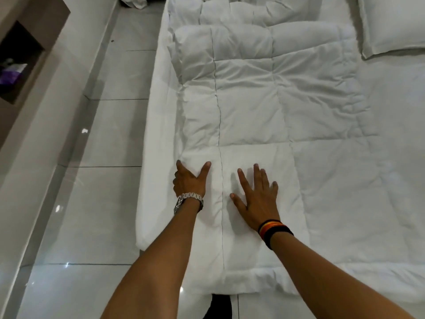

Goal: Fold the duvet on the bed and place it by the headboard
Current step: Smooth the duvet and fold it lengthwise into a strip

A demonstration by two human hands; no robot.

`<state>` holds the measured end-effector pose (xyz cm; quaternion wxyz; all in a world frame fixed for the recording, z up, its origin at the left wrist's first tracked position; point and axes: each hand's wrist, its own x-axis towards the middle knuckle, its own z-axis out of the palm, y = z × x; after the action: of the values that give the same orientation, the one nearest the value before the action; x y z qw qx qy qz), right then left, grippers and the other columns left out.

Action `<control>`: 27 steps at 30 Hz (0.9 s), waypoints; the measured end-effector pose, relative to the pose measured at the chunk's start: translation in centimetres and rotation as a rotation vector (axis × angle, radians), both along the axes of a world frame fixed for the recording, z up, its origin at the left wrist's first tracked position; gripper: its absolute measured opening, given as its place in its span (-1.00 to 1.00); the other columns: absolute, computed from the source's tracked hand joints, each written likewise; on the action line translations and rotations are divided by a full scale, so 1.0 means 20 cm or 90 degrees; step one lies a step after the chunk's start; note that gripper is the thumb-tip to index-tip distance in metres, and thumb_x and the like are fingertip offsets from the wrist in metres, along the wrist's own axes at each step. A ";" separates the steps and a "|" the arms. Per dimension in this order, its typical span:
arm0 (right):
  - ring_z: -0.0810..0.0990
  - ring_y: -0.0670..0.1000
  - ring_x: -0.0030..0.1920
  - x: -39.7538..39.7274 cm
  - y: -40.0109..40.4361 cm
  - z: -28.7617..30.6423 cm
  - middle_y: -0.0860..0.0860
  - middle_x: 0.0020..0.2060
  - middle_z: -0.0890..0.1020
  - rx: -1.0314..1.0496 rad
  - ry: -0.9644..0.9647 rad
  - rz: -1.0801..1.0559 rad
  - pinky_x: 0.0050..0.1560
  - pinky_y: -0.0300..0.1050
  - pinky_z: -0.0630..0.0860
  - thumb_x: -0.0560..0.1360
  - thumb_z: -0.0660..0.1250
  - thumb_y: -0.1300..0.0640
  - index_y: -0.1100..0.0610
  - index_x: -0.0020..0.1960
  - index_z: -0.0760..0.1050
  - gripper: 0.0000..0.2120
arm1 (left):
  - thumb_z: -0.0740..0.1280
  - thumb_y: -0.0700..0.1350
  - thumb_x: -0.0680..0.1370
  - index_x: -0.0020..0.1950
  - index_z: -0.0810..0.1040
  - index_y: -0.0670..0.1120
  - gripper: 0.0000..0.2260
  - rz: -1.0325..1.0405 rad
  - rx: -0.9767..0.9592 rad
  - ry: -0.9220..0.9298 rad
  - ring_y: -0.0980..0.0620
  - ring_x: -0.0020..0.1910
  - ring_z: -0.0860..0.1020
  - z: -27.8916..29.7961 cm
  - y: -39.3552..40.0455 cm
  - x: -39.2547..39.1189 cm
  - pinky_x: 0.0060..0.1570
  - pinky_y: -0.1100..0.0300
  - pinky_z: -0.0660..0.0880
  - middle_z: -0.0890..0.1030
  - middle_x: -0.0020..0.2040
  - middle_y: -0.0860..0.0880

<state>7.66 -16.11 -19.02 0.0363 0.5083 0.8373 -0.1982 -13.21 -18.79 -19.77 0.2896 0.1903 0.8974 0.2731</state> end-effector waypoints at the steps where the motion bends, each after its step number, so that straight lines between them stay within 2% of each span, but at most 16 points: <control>1: -0.25 0.19 0.65 -0.05 0.03 -0.02 0.11 0.66 -0.28 -0.003 -0.026 0.000 0.56 0.44 -0.12 0.65 -0.04 -0.37 -0.18 0.67 -0.24 -0.29 | 0.32 0.53 0.39 0.69 -0.02 -0.07 0.10 -0.001 -0.013 0.004 -0.32 0.45 0.38 -0.02 0.04 0.00 0.40 -0.19 0.33 0.34 0.53 -0.26; 4: -0.31 0.23 0.64 -0.16 0.06 -0.09 0.10 0.65 -0.33 -0.047 -0.100 -0.001 0.51 0.50 -0.17 0.64 -0.10 -0.39 -0.22 0.65 -0.32 -0.30 | 0.43 0.45 0.37 0.67 -0.01 -0.07 0.10 -0.006 -0.027 -0.021 -0.31 0.36 0.49 -0.09 0.08 -0.03 0.25 -0.11 0.46 0.41 0.47 -0.25; 6: -0.35 0.23 0.63 -0.21 0.02 -0.12 0.08 0.65 -0.35 -0.061 -0.104 0.012 0.49 0.52 -0.22 0.63 -0.12 -0.40 -0.24 0.65 -0.31 -0.31 | 0.53 0.34 0.38 0.61 0.15 -0.08 0.00 0.011 0.014 -0.058 -0.24 0.23 0.58 -0.11 0.04 -0.09 0.07 0.02 0.54 0.54 0.37 -0.23; 9: -0.37 0.18 0.63 -0.26 -0.08 -0.12 0.02 0.64 -0.34 -0.058 -0.037 0.051 0.50 0.46 -0.30 0.62 -0.15 -0.41 -0.26 0.65 -0.26 -0.33 | 0.56 0.28 0.38 0.48 0.29 -0.02 -0.17 0.056 0.059 -0.013 -0.12 -0.08 0.58 -0.11 -0.08 -0.20 -0.17 0.15 0.45 0.64 0.18 -0.22; 11: -0.34 0.14 0.64 -0.22 -0.15 -0.12 0.00 0.63 -0.35 -0.066 -0.030 0.095 0.53 0.41 -0.30 0.62 -0.17 -0.40 -0.24 0.66 -0.23 -0.33 | 0.54 0.32 0.37 0.47 0.26 -0.01 -0.16 0.069 0.028 0.015 -0.11 -0.16 0.55 -0.10 -0.19 -0.21 -0.23 0.12 0.43 0.67 0.12 -0.25; 13: -0.32 0.12 0.65 -0.13 -0.19 -0.12 0.02 0.62 -0.37 -0.081 -0.041 0.105 0.54 0.38 -0.29 0.63 -0.19 -0.39 -0.22 0.66 -0.25 -0.33 | 0.47 0.39 0.38 0.54 0.17 0.00 -0.09 0.041 -0.019 0.038 -0.21 -0.08 0.63 -0.09 -0.25 -0.16 -0.17 0.05 0.49 0.66 0.14 -0.27; 15: -0.32 0.11 0.65 0.00 -0.17 -0.10 0.04 0.63 -0.34 -0.081 -0.021 0.069 0.55 0.36 -0.30 0.62 -0.21 -0.40 -0.21 0.66 -0.24 -0.33 | 0.38 0.41 0.43 0.65 0.05 -0.03 -0.02 0.002 -0.032 0.101 -0.32 0.19 0.58 -0.07 -0.25 -0.09 0.07 -0.10 0.50 0.56 0.33 -0.30; 17: -0.25 0.13 0.66 0.19 -0.10 -0.05 0.06 0.66 -0.25 -0.040 0.002 -0.001 0.55 0.38 -0.25 0.63 -0.15 -0.37 -0.20 0.68 -0.14 -0.34 | 0.28 0.38 0.52 0.69 0.01 -0.10 -0.07 -0.067 -0.030 0.215 -0.39 0.42 0.39 -0.03 -0.22 0.05 0.34 -0.27 0.33 0.36 0.52 -0.34; 19: -0.16 0.15 0.67 0.45 -0.01 -0.01 0.10 0.68 -0.13 0.017 0.002 -0.114 0.55 0.42 -0.17 0.66 -0.05 -0.30 -0.17 0.68 -0.01 -0.37 | 0.19 0.31 0.60 0.69 0.04 -0.13 -0.19 -0.152 -0.028 0.309 -0.39 0.57 0.17 0.00 -0.18 0.26 0.47 -0.35 0.11 0.15 0.62 -0.36; 21: -0.17 0.17 0.67 0.76 0.08 0.00 0.10 0.68 -0.16 0.027 -0.024 -0.238 0.53 0.45 -0.16 0.68 0.02 -0.26 -0.18 0.68 -0.01 -0.40 | 0.12 0.26 0.60 0.69 0.08 -0.13 -0.24 -0.259 -0.008 0.338 -0.37 0.62 0.05 0.01 -0.14 0.49 0.52 -0.36 0.00 0.06 0.65 -0.34; 24: -0.29 0.20 0.65 1.23 0.17 -0.05 0.11 0.66 -0.29 -0.012 -0.094 -0.389 0.48 0.54 -0.17 0.64 -0.03 -0.32 -0.24 0.67 -0.11 -0.35 | 0.08 0.23 0.63 0.68 0.14 -0.08 -0.31 -0.441 0.051 0.307 -0.29 0.65 0.03 -0.03 -0.04 0.89 0.55 -0.31 0.01 0.06 0.67 -0.23; 27: -0.20 0.24 0.64 1.57 0.20 -0.12 0.16 0.66 -0.23 -0.037 -0.142 -0.488 0.46 0.58 -0.13 0.55 -0.08 -0.48 -0.30 0.65 -0.19 -0.26 | 0.10 0.20 0.67 0.70 0.01 0.03 -0.36 -0.572 0.055 0.261 -0.17 0.67 -0.11 -0.14 0.05 1.23 0.58 -0.23 -0.02 -0.09 0.70 -0.13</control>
<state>39.00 -12.15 -21.34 0.0648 0.8010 0.5720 -0.1644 11.44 -17.85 -22.50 0.1878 0.6201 0.7530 0.1148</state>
